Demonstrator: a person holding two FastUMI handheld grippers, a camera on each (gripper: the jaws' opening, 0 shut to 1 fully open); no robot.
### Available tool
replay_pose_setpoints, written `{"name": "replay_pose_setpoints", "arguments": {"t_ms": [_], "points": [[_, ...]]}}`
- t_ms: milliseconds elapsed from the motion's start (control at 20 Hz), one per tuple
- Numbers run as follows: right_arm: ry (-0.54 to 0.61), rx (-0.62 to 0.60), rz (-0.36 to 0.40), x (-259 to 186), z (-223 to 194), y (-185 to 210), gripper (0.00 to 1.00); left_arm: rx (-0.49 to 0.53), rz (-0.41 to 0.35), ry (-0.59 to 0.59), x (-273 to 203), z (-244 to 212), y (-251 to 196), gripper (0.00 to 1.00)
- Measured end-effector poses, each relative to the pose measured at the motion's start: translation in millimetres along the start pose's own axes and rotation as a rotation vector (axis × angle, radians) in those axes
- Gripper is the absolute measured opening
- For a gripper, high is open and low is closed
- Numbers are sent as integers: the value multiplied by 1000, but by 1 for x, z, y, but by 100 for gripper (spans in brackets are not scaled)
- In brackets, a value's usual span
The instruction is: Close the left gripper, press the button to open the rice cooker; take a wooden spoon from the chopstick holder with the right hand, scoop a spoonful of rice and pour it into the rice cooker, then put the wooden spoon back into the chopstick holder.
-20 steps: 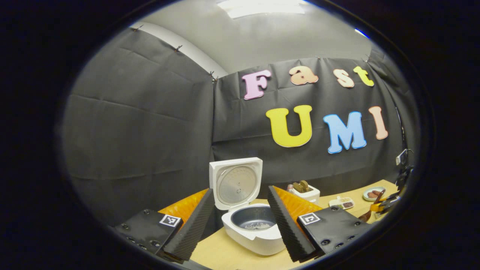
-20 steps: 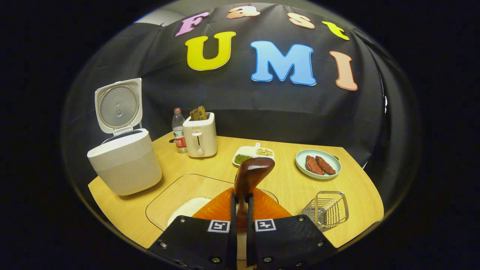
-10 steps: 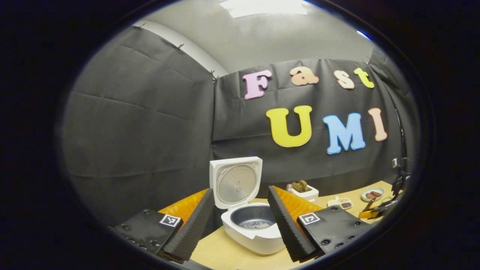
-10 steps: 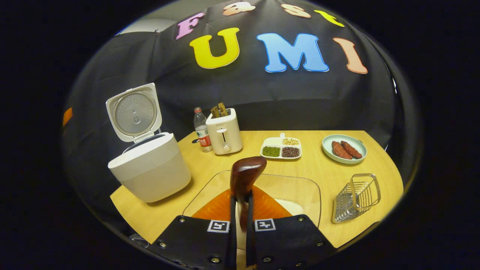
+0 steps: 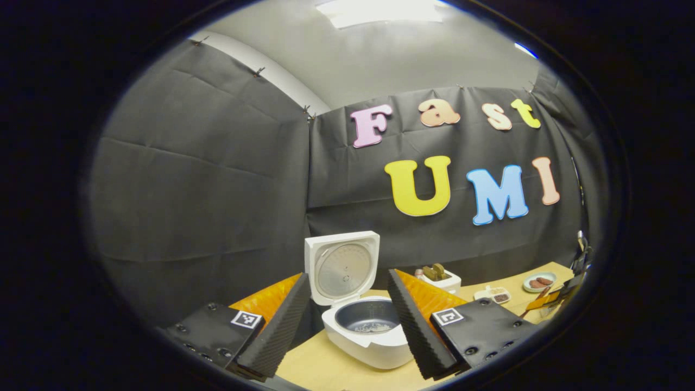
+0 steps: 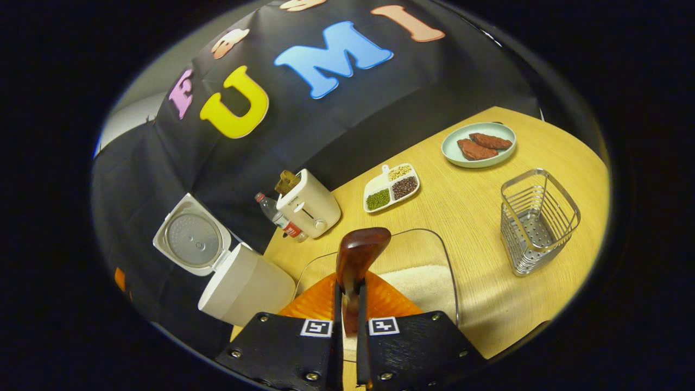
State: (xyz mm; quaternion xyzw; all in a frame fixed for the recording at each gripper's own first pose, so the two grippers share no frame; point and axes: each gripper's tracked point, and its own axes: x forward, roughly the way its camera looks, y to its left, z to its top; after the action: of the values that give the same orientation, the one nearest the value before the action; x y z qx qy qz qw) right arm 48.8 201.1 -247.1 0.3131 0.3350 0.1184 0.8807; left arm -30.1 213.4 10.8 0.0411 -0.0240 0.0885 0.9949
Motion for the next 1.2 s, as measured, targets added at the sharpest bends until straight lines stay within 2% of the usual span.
{"name": "replay_pose_setpoints", "arguments": {"t_ms": [400,750,1200], "points": [[-57,203,86,-20,38,8,10,-13,-12,-7,-2,2,-11,98],[-73,379,212,-29,69,53,10,-37,2,3,-2,-8,-3,99],[-37,334,368,-10,80,160,10,-44,49,41,-6,-30,34,98]]}}
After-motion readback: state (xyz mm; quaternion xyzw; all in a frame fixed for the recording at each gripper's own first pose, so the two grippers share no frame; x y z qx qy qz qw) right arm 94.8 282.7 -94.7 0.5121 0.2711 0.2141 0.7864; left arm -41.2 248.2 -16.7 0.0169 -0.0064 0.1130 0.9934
